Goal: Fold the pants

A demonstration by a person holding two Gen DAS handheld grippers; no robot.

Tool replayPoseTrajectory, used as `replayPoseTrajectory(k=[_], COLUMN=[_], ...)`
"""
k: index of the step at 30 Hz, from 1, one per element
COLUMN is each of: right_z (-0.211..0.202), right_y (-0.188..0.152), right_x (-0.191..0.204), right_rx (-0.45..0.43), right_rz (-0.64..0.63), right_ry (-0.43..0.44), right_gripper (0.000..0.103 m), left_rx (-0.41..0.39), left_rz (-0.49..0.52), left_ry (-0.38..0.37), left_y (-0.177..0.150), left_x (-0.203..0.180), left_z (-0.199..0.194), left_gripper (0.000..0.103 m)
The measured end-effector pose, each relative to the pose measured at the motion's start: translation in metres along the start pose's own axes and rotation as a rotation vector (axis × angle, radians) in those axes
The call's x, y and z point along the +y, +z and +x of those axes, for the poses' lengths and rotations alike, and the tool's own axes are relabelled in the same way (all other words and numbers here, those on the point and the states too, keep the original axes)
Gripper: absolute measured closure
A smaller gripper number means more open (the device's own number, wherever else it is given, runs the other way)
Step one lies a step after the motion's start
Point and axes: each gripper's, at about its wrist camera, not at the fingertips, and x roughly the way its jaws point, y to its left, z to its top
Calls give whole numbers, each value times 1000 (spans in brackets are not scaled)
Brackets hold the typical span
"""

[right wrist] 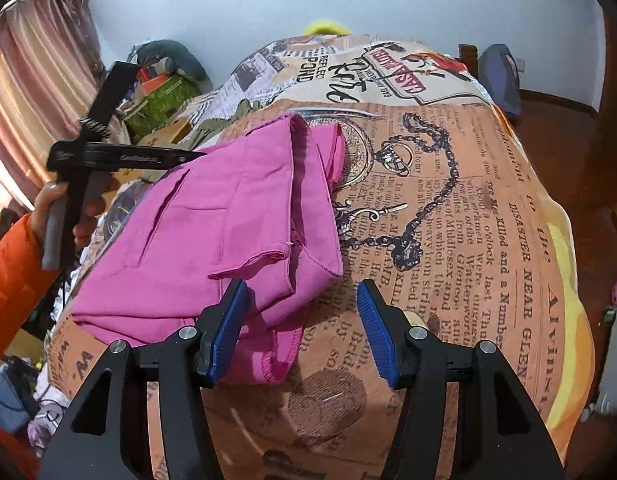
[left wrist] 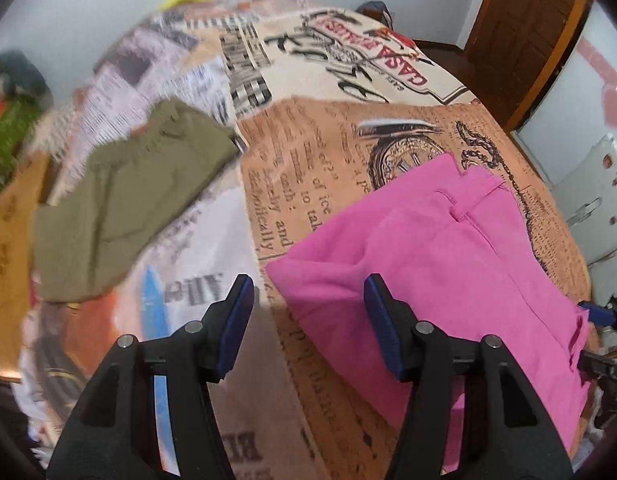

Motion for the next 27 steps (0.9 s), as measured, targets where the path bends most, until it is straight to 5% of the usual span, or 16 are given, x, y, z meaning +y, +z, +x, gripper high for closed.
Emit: replayPoseTrajectory(k=[5, 10, 13, 18, 27], right_z=[9, 13, 11, -1, -15], right_y=[7, 14, 18, 26, 34], right_x=[-4, -10, -11, -12, 8], right_rx=[10, 9, -1, -33, -79], right_rz=[-20, -10, -13, -15, -52], right_ry=[-12, -34, -60, -83, -69], right_gripper=[50, 50, 50, 50, 50], left_rx=[-1, -31, -39, -77, -119], left_rz=[-43, -15, -29, -14, -103], left_ry=[-87, -45, -34, 25, -25], left_y=[3, 3, -2, -25, -84], left_x=[13, 10, 12, 10, 21], left_z=[15, 15, 9, -15, -71], left_gripper=[48, 85, 90, 93, 94])
